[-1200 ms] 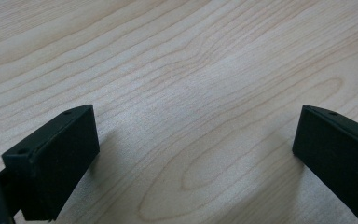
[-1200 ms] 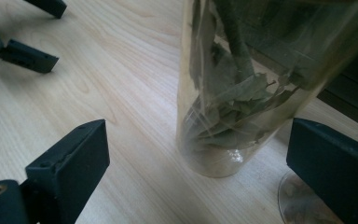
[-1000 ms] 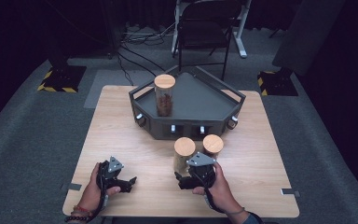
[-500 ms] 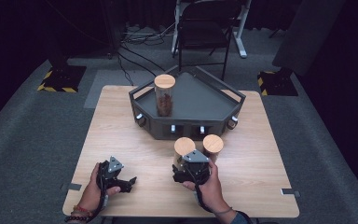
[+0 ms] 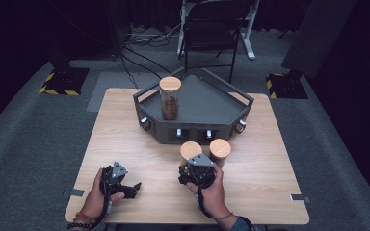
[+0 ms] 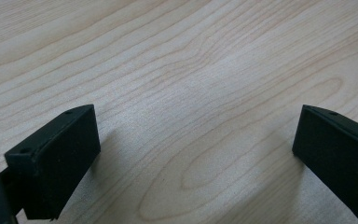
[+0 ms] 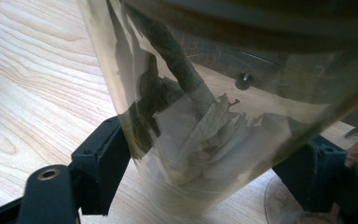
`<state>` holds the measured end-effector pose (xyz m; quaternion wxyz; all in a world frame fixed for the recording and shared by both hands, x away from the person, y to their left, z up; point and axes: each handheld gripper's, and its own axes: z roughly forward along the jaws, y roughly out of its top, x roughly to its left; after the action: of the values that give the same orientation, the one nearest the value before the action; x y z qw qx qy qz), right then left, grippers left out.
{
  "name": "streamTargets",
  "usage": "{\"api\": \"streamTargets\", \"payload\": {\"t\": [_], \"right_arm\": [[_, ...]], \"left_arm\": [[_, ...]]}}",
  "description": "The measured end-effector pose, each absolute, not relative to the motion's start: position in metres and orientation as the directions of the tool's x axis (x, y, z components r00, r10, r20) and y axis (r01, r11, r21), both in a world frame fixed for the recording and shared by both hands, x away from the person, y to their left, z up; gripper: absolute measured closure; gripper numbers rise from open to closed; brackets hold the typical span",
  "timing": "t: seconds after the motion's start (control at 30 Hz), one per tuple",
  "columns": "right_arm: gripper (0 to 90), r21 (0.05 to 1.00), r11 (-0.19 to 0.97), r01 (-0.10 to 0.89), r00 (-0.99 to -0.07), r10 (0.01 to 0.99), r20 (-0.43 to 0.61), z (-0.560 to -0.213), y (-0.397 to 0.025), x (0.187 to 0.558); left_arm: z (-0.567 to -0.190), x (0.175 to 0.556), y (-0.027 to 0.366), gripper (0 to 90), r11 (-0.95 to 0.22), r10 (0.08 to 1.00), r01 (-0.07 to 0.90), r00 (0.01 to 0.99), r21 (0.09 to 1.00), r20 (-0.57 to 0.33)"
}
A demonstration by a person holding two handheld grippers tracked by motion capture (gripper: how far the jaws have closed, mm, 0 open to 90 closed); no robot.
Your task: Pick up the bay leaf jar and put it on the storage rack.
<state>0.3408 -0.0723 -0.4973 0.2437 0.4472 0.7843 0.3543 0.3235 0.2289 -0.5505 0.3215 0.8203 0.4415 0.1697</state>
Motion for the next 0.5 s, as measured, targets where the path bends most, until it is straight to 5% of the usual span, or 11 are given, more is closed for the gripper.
{"api": "streamTargets", "payload": {"t": [0.5], "right_arm": [[24.6, 0.785, 0.362, 0.503, -0.509, 0.858, -0.069, -0.4958, -0.073, 0.3395]], "left_arm": [[-0.5505, 0.3235, 0.2289, 0.6, -0.403, 0.833, 0.615, 0.553, 0.677, -0.006]]}}
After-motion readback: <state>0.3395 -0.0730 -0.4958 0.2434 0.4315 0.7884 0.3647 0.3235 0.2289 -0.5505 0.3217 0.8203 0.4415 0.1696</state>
